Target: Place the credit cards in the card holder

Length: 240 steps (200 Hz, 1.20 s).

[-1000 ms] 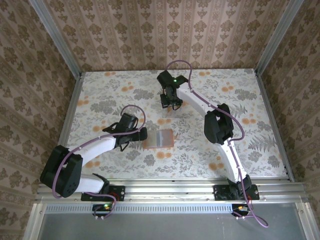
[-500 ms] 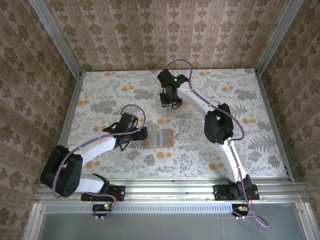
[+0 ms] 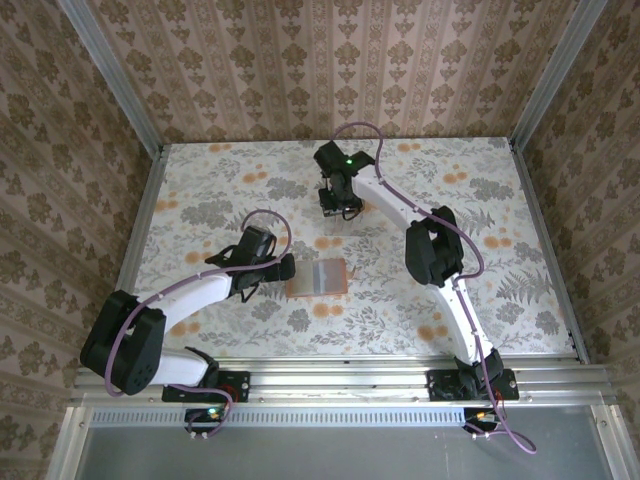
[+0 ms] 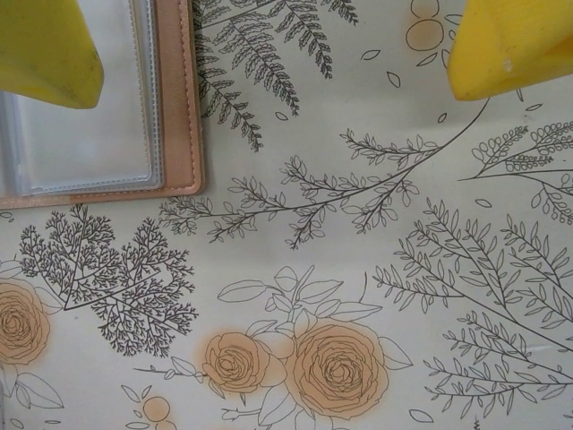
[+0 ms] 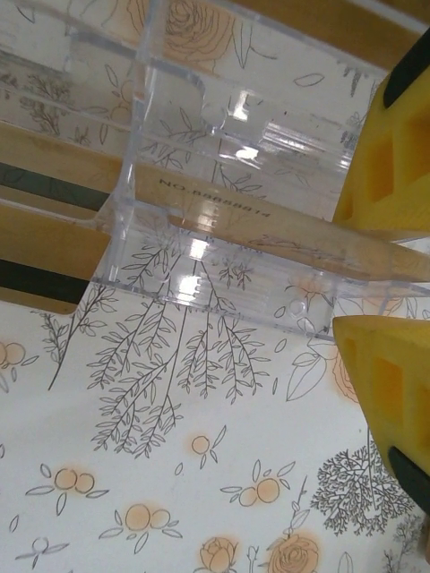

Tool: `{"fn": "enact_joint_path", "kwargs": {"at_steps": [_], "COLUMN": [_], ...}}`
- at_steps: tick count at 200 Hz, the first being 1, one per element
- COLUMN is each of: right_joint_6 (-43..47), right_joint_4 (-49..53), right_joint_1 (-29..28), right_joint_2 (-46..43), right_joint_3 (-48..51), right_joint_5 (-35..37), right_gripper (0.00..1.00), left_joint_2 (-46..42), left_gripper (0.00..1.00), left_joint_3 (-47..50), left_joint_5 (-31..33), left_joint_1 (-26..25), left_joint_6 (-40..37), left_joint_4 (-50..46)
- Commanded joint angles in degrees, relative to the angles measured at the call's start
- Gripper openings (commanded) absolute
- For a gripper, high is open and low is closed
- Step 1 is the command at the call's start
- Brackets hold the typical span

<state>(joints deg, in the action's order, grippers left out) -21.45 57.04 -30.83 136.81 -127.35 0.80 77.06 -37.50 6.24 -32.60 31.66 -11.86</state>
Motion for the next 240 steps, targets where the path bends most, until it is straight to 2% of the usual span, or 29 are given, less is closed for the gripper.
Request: {"fn": "enact_joint_path", "kwargs": {"at_steps": [1,71,240], "right_joint_6": [-1.1,-1.1,-1.0], "right_joint_4": [0.6,1.2,1.9], "right_joint_1": [0.6,1.3,1.4], "right_joint_2": [1.0,1.1,2.3], "right_joint_3": [-1.3,-3.8,-4.7], "right_joint_5": [-1.3,-1.2,-1.5], "right_gripper": [0.26,0.29,0.24], "left_joint_2": [0.2,1.0,1.4], "left_gripper": [1.0,1.0,1.0], "left_joint_3": [0.8,0.7,0.4], "left_joint_5": [0.8,0.5,0.6], "left_joint_1": [0.0,0.0,0.0], "left_joint_6": [-0.9,-0.8,-1.0], "left_joint_4": [0.6,1.0,1.0]}}
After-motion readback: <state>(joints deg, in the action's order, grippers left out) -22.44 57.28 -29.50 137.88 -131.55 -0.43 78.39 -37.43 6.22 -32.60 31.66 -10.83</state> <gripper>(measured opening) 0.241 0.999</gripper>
